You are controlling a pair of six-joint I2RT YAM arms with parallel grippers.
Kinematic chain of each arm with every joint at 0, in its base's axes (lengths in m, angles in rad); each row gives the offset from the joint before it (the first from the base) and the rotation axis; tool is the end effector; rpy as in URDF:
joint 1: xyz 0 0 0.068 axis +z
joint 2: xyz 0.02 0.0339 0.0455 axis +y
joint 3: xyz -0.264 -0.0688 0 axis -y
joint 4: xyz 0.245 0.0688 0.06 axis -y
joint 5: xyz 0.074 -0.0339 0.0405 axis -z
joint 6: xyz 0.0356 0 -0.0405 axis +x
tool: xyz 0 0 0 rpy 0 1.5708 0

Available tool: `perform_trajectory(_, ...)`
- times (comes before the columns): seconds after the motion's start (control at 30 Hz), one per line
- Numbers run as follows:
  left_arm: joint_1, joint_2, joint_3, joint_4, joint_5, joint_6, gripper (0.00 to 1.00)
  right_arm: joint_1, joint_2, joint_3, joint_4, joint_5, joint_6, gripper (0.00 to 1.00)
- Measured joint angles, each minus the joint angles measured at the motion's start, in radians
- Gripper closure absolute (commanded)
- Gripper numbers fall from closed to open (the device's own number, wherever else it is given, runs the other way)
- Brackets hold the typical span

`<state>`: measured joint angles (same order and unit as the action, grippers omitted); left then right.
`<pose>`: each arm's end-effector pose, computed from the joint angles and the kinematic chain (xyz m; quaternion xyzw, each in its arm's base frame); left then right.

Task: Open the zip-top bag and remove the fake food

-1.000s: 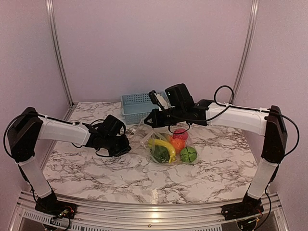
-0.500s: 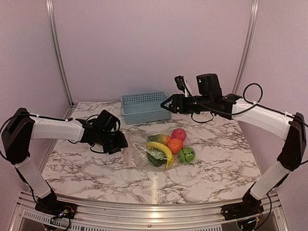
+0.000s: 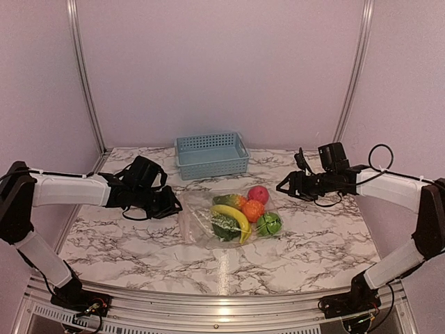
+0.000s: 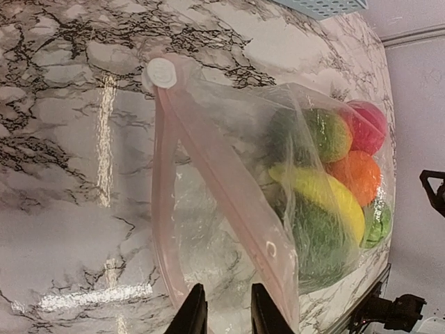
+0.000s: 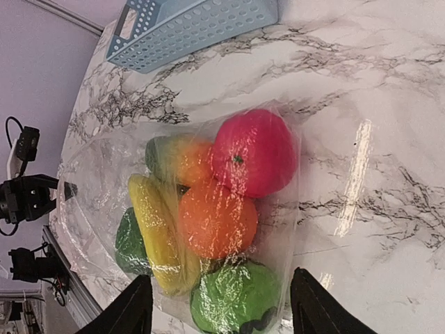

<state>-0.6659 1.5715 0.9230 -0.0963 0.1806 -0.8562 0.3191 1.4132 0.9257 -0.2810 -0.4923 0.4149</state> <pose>0.2570 -0.2100 0.2034 -0.0506 0.9115 -0.3355 0.2325 0.2785 0.1097 0.2392 -0.0523 0.8964 0.3453 0.2730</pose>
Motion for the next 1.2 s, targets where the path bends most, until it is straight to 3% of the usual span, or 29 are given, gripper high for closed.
perform_trajectory(0.13, 0.000, 0.026, -0.013, 0.071, 0.052, -0.003, 0.85, -0.022, 0.010, -0.016, 0.008, -0.045, 0.000, 0.34)
perform_trajectory(0.33, -0.010, 0.142, -0.030, 0.233, 0.129, -0.048, 0.83, -0.023, 0.105, -0.014, 0.033, -0.108, -0.004, 0.34)
perform_trajectory(0.73, -0.063, 0.288, -0.049, 0.494, 0.203, -0.148, 0.62, -0.024, 0.232, -0.040, 0.130, -0.194, -0.002, 0.37)
perform_trajectory(0.83, -0.074, 0.312, -0.064, 0.570, 0.222, -0.167, 0.55, -0.025, 0.269, -0.058, 0.162, -0.213, 0.006, 0.44)
perform_trajectory(1.13, -0.106, 0.358, -0.097, 0.837, 0.299, -0.240, 0.47, -0.026, 0.296, -0.093, 0.246, -0.269, 0.035, 0.85)
perform_trajectory(1.2, -0.117, 0.386, -0.082, 0.854, 0.306, -0.248, 0.40, -0.026, 0.296, -0.100, 0.262, -0.277, 0.040, 0.92)
